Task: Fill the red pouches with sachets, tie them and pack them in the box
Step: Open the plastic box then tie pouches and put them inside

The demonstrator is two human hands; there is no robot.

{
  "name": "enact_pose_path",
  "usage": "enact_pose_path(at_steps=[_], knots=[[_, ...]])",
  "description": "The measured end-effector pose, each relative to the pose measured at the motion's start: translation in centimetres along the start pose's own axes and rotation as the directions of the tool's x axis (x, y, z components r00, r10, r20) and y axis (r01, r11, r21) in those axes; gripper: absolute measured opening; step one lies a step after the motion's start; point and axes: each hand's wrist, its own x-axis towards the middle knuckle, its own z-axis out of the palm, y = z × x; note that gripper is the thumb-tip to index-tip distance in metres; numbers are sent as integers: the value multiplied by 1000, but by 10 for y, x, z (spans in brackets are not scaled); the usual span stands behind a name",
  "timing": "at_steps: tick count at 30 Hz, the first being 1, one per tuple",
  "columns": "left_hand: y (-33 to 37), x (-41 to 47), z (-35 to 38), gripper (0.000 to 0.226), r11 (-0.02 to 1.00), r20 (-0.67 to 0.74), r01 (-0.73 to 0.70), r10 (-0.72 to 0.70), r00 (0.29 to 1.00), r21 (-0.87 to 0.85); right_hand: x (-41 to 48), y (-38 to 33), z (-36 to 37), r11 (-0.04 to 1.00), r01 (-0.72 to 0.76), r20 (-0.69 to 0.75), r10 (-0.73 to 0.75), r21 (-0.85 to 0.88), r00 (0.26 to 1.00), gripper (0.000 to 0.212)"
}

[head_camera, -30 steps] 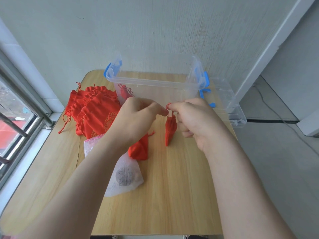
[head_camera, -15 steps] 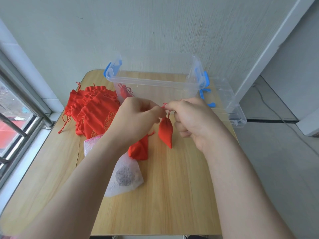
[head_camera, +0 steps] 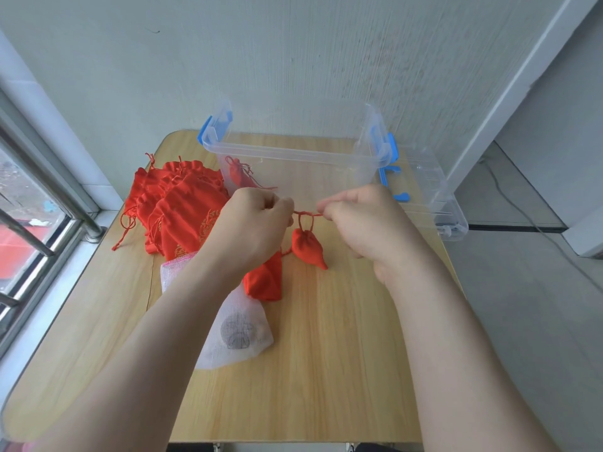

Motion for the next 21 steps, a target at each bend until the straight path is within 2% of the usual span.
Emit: enact_pose_path(at_steps=[4,6,12,17,21], knots=[[-3,2,-5,38,999,15,0,0,1000,47,0,10,1,973,32,-187,-76,-228,979,21],[-4,4,-5,37,998,13,8,-9,1000,59,1,11,2,956,19,-226,-88,-293,970,22],[-1,0,-3,33,1000,74,20,-20,997,4,4,10,6,909,-44,-229,-57,-415,972,24],[-7,1,1,33,987,99,-67,52,994,146,0,11,2,924,11,-171,-82,-383,982,23],[-9,1,3,29,982,118,-80,60,991,171,-2,12,2,932,13,-113,-57,-362,992,26]])
